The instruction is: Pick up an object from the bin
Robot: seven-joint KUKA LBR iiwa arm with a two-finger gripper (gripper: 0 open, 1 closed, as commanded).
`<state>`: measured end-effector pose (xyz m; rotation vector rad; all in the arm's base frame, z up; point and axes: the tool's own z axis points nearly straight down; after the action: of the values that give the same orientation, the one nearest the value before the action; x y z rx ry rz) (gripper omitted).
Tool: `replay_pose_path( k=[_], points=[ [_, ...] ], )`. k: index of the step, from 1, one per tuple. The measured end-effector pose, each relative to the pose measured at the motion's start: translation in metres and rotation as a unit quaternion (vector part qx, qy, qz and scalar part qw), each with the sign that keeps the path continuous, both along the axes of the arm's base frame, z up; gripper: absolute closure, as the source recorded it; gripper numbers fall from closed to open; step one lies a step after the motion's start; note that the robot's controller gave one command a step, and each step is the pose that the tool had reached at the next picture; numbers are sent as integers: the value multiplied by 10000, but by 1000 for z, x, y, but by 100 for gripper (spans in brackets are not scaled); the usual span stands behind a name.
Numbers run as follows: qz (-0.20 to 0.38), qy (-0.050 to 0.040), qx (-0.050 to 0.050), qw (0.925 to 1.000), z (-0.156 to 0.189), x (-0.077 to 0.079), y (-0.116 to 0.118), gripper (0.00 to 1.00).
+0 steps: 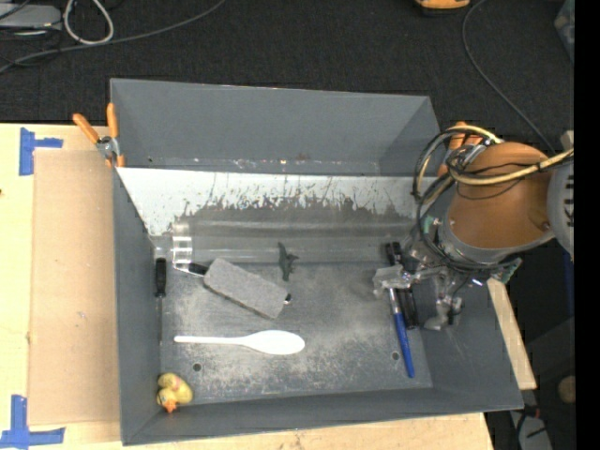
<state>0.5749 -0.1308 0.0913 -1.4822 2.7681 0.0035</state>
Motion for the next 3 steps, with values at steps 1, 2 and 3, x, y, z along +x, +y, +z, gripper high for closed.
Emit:
replay_pose_path(
  k=[1,2,3],
  points=[
    [-312,4,9,9995,-22,14,12,100],
    [-316,4,9,9995,-22,14,11,100],
    [-320,3,13,9995,-20,14,12,100]
  ],
)
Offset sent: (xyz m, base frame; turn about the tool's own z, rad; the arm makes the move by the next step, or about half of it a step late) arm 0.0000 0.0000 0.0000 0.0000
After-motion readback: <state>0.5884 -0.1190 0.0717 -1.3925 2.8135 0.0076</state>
